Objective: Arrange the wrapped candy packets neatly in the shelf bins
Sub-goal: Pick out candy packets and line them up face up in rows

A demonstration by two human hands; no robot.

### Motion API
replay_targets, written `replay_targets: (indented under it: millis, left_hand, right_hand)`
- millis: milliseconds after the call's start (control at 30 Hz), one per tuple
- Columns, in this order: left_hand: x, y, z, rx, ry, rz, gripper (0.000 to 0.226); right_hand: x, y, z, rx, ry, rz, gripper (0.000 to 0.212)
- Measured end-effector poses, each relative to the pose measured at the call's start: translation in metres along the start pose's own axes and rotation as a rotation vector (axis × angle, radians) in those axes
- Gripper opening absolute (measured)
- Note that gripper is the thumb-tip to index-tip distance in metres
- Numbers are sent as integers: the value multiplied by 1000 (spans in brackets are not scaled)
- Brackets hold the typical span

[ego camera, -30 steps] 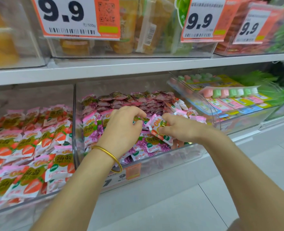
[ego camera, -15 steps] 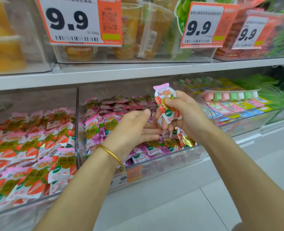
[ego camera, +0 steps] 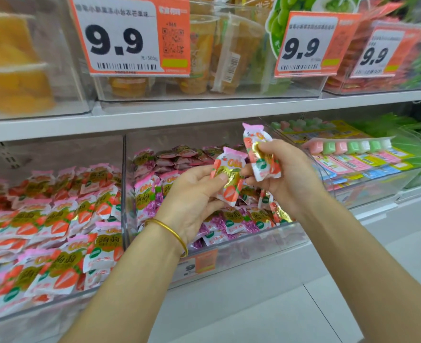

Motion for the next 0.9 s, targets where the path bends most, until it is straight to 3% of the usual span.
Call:
replay_targets:
  millis: [133,300,400,467,567,733,900]
  left_hand:
    - [-4,-2,-6,-53,31,115,14]
    - [-13,-11,-14,-23,32,173,21]
    - [-19,-24,-22,-88,222,252,39]
    - [-25,-35,-27,-162,289,300,38]
    - [-35,-52,-43,-215,298,336,36]
    - [-45,-84,-91,-281,315,326,33]
    - [-48,-111,-166,-511,221,266,30]
  right_hand:
    - [-9,0,2,65,-217,23,3]
    - [-13,-1,16,123,-141,79,17]
    - [-16,-3,30,178,-169,86,30]
    - [-17,-4,42,223,-179,77,27]
    - [-17,-6,66,330,-149,60,19]
    - [-24,-11,113,609,-251,84,28]
    - [-38,-4,140,425,-400,-21,20]
Point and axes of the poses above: each hand's wrist, its own y-axis towards the middle knuckle, its own z-axis out of the palm, x = y × z, the point moved 1 cm from there along y, towards the middle knuckle, and after that the axes turned 5 degrees about x, right-handed, at the moved point
